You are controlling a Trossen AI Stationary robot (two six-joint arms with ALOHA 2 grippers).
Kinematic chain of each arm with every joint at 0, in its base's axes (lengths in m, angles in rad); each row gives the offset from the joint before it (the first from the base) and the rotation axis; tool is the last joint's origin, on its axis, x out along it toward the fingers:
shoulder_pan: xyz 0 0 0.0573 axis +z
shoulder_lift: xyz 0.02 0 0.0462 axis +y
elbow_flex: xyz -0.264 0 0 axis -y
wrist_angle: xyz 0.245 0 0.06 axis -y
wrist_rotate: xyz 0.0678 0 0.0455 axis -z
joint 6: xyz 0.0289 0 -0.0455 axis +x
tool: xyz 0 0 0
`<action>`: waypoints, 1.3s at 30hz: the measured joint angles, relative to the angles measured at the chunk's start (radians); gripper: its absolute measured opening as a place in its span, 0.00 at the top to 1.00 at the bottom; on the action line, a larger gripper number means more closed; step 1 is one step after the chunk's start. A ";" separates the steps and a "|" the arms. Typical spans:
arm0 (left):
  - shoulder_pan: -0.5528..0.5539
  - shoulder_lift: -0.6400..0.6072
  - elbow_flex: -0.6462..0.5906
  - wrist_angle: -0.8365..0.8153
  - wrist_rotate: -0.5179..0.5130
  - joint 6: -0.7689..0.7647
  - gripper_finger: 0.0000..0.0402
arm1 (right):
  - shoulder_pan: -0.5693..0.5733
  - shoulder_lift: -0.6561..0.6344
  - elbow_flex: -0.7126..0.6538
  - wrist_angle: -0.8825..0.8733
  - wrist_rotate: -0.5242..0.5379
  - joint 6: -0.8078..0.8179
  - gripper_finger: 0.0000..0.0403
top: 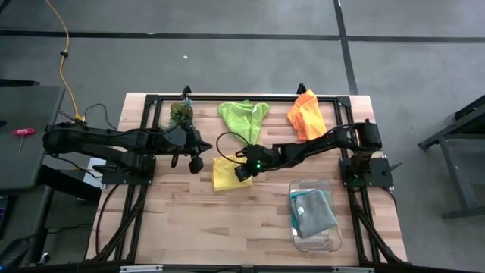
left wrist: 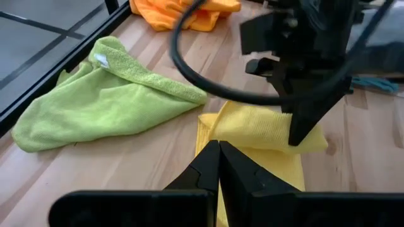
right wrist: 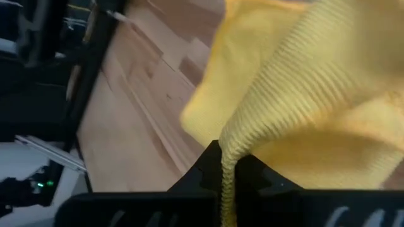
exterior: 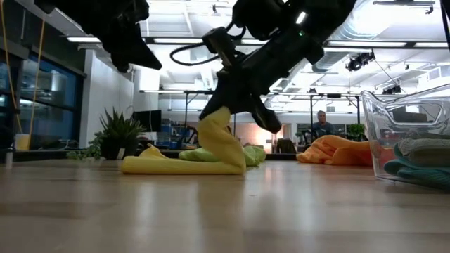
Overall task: Fold microfiber towels
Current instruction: Fold the yellow microfiber cloth
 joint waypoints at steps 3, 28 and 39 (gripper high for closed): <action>0.000 0.000 0.000 0.001 -0.002 -0.003 1.00 | 0.006 0.018 0.000 0.030 0.007 0.000 1.00; 0.013 0.000 0.000 0.015 -0.039 0.000 1.00 | -0.025 0.059 0.000 0.408 -0.094 -0.085 0.43; 0.013 0.000 0.000 0.014 -0.066 0.000 1.00 | -0.102 -0.053 0.001 0.051 -0.218 -0.465 0.44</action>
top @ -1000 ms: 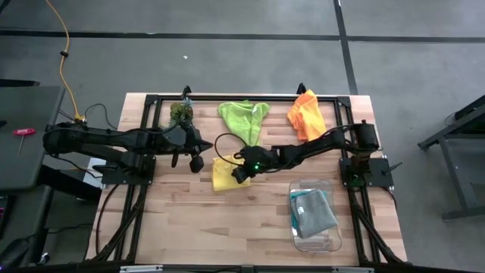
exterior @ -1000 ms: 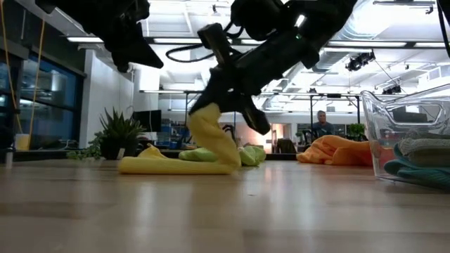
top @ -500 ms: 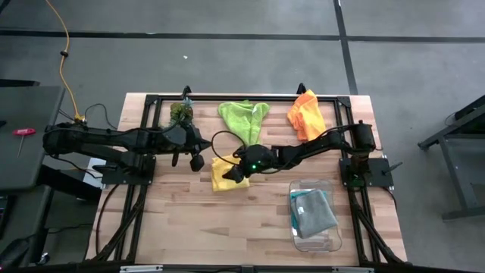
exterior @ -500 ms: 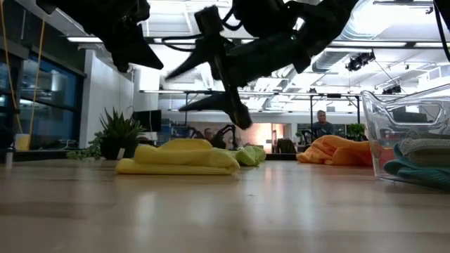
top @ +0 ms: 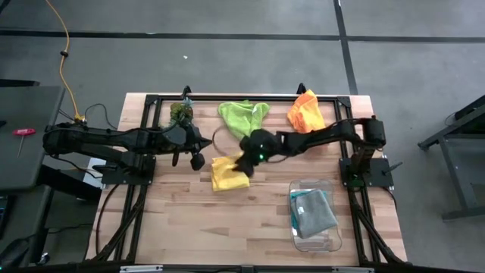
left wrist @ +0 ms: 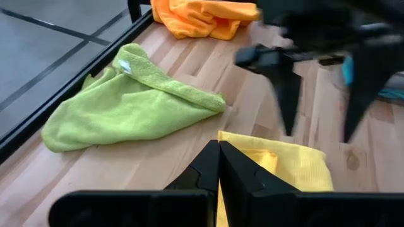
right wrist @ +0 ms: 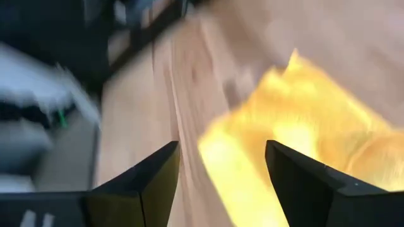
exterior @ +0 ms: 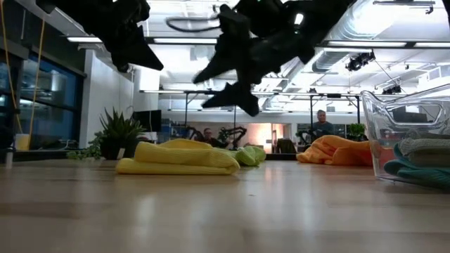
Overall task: Fold microfiber towels
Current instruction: Fold the yellow microfiber cloth
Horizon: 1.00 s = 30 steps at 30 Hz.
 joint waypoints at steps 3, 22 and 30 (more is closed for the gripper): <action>0.000 0.000 0.000 0.000 -0.006 0.000 1.00 | 0.038 0.009 0.000 -0.111 0.042 -0.149 0.50; 0.000 0.000 0.000 0.001 -0.030 -0.029 1.00 | 0.037 0.142 0.000 -0.076 0.227 -0.147 0.99; 0.001 0.000 0.000 0.011 -0.061 -0.027 1.00 | -0.002 0.179 0.006 0.038 0.240 -0.137 1.00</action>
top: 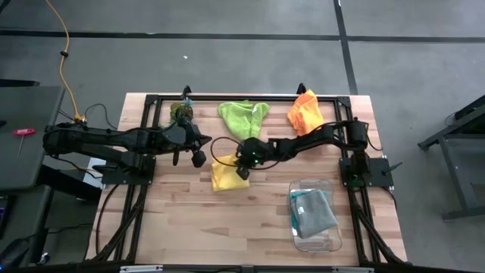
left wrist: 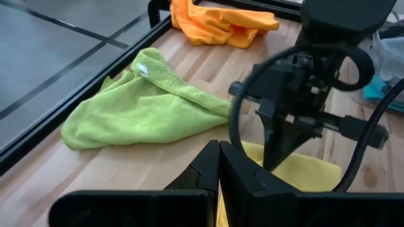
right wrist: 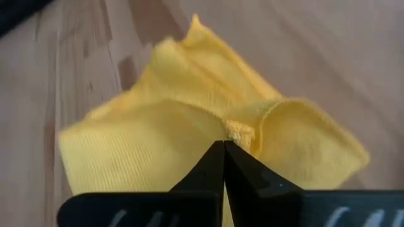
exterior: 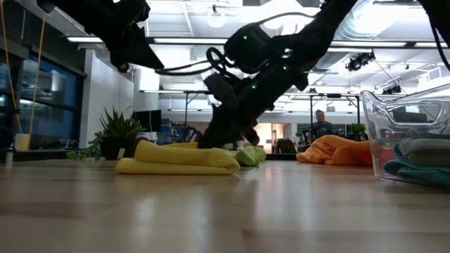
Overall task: Fold microfiber towels
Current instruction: Fold the yellow microfiber cloth, then stack the folded yellow microfiber cloth on top of the gray microfiber cloth in the transparent bin
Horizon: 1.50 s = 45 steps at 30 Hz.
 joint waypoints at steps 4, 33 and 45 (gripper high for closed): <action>0.004 0.000 0.000 0.010 -0.015 0.001 1.00 | -0.005 0.006 0.060 0.035 0.041 -0.026 1.00; 0.005 -0.001 0.000 0.097 0.362 0.028 1.00 | -0.053 -0.519 -0.427 0.007 -0.078 0.419 0.65; 0.070 -0.275 -0.288 0.536 0.406 -0.107 1.00 | 0.011 -0.266 -0.041 -0.356 -0.038 0.454 0.37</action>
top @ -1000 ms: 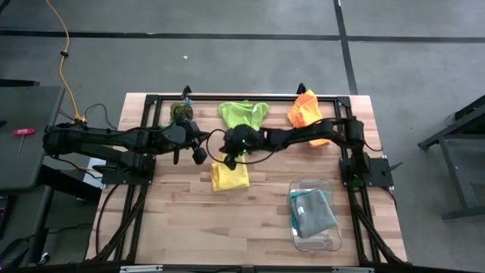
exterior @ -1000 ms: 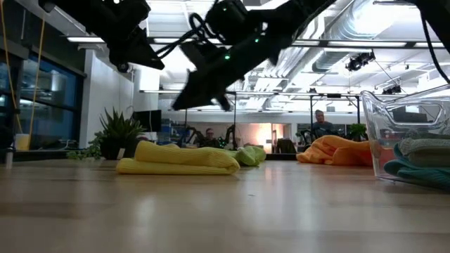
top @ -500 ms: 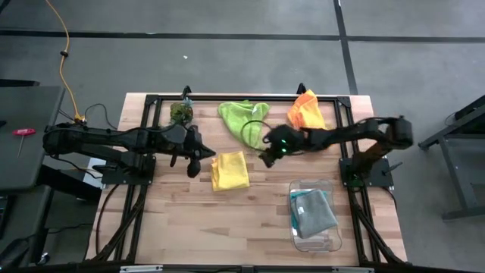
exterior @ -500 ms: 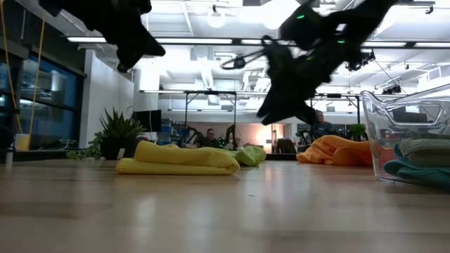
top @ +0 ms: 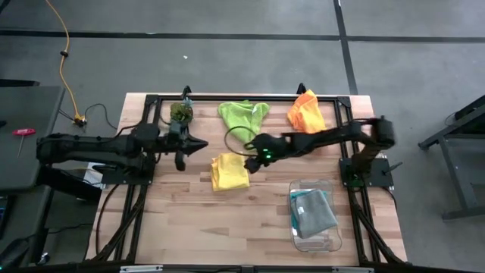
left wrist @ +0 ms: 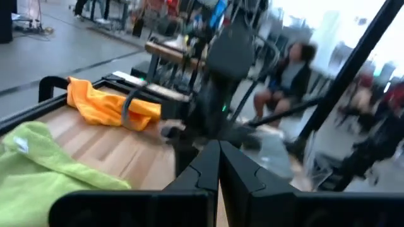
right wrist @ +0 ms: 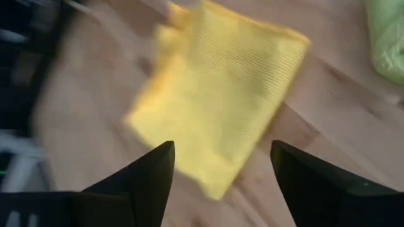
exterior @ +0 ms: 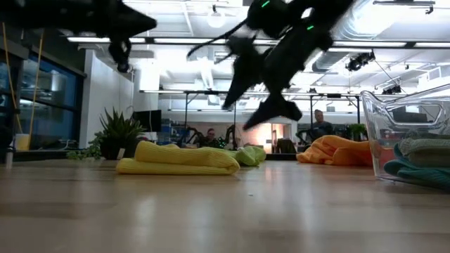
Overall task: Fold microfiber towels
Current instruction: Stack the folded yellow microfiber cloth on top of the gray microfiber cloth in the transparent bin
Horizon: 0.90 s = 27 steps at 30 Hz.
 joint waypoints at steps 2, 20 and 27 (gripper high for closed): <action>-0.002 -0.055 -0.060 0.048 0.000 -0.038 1.00 | -0.010 0.083 0.086 -0.126 -0.017 -0.005 0.37; -0.001 -0.166 -0.124 -0.007 -0.007 -0.037 1.00 | 0.019 0.425 0.440 -0.336 -0.037 0.146 0.38; -0.001 -0.166 -0.124 -0.046 -0.010 -0.022 1.00 | 0.035 0.465 0.450 -0.337 0.025 0.175 0.57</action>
